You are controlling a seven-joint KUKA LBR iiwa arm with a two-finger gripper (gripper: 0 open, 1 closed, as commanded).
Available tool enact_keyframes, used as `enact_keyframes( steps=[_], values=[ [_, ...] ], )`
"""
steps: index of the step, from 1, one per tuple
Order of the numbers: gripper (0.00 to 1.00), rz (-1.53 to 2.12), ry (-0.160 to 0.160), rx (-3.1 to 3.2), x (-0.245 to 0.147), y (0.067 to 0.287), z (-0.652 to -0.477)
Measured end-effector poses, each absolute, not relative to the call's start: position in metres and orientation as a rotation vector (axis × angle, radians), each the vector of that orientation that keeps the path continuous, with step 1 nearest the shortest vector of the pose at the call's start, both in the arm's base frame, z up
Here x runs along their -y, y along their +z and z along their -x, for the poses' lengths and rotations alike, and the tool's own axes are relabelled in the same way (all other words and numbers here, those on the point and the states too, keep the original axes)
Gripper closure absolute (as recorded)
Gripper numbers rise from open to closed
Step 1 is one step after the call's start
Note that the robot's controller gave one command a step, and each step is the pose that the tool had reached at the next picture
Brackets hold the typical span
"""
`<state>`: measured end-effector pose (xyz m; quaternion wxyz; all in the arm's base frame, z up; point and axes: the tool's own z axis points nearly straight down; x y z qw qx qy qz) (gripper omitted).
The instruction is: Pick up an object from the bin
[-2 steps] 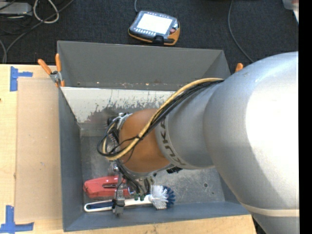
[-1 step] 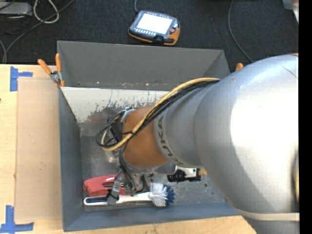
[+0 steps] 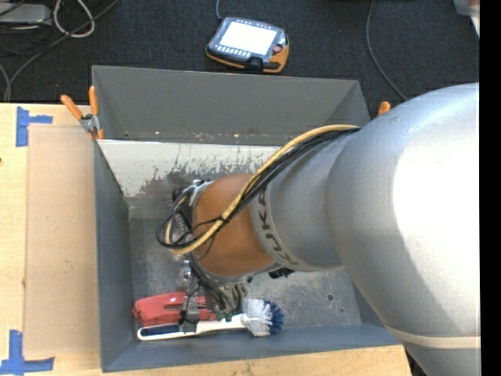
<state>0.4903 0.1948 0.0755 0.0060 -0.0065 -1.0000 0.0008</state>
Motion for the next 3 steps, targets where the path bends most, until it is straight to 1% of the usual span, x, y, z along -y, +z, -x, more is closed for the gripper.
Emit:
enact_keyframes(
  steps=[1,2,3],
  values=[
    [1.0,0.021,0.003,3.129,-0.195,0.076,-0.49],
    [1.0,0.023,0.006,3.123,-0.194,0.1,-0.488],
    [1.0,0.024,0.007,3.121,-0.193,0.13,-0.488]
  ],
)
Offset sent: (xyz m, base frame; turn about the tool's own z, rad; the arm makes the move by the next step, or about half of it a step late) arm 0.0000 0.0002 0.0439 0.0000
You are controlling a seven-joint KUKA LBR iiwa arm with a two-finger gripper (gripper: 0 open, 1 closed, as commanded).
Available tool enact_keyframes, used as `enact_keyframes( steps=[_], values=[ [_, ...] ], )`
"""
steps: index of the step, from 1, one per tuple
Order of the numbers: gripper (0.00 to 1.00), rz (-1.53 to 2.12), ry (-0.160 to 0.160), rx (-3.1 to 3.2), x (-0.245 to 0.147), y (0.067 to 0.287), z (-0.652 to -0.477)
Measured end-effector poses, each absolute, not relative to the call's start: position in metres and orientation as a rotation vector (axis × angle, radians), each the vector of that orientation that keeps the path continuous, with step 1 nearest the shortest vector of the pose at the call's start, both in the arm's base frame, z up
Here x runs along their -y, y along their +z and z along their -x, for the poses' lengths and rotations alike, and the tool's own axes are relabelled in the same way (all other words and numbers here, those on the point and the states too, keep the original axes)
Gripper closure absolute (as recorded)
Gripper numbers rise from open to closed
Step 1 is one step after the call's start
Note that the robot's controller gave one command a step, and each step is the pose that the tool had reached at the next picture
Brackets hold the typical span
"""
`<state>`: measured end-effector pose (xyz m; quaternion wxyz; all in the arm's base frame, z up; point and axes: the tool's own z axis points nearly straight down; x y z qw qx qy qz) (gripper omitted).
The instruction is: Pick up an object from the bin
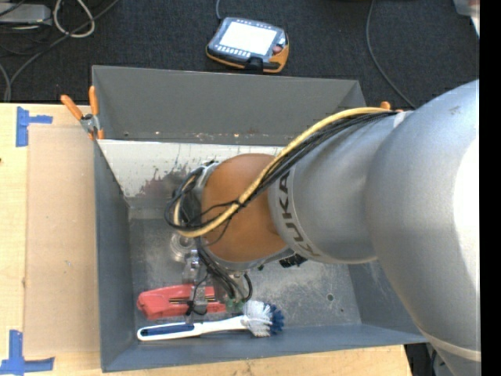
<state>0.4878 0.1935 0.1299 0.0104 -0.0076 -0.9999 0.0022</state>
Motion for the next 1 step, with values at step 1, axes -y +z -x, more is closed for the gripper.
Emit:
enact_keyframes(
  steps=[1],
  values=[
    [1.0,0.025,0.006,3.121,-0.1934,0.1434,-0.4882]
  ],
)
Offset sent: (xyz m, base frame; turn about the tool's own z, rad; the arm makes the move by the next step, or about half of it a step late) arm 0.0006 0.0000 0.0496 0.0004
